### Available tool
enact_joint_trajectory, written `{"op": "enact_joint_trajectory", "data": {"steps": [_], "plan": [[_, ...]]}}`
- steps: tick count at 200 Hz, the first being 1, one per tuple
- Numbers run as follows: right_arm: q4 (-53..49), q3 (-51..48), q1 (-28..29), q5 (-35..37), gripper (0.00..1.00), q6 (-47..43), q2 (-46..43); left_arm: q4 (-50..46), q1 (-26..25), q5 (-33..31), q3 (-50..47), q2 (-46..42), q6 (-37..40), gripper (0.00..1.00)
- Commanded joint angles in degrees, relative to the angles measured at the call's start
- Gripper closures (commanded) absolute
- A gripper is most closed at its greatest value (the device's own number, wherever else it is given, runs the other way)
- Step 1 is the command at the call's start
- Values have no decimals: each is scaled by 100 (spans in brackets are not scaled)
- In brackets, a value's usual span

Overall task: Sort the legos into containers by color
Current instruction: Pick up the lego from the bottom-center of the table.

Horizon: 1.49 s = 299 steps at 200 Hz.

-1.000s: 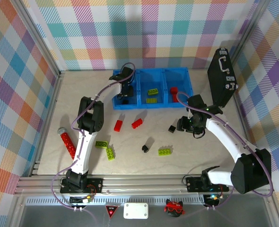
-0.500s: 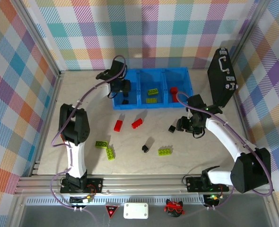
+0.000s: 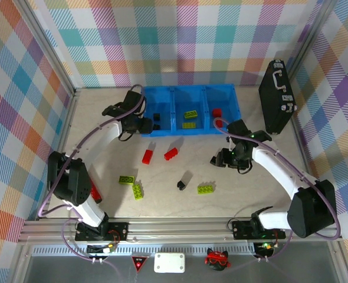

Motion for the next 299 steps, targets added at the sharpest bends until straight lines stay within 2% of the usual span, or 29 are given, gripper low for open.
{"op": "enact_joint_trajectory", "data": {"steps": [1,39,77,107,143,172,211,247,299], "plan": [[-308,37,290,46,43,151,-22,-534,302,171,-167,-456,262,50],[-311,-209,925,76,43,611,26,-610,665,187,-592,-972,744,48],[-159,-389,1538,117,42,1140,338,-42,715,-6,-1188,-1355,682,48],[-131,-308,1999,143,40,1468,705,22,738,-581,-1427,-1587,855,48],[28,-171,2397,193,36,1774,1209,209,785,-579,-1667,-1782,905,48],[36,-30,2525,361,31,1964,1596,200,819,-802,-1683,-1773,913,49],[303,37,2583,383,24,2187,1869,187,816,-804,-1693,-1738,904,49],[375,179,2598,415,19,2041,2088,205,821,-751,-1694,-1694,917,49],[272,221,2600,556,18,1885,2241,187,820,-773,-1711,-1676,930,49]]}}
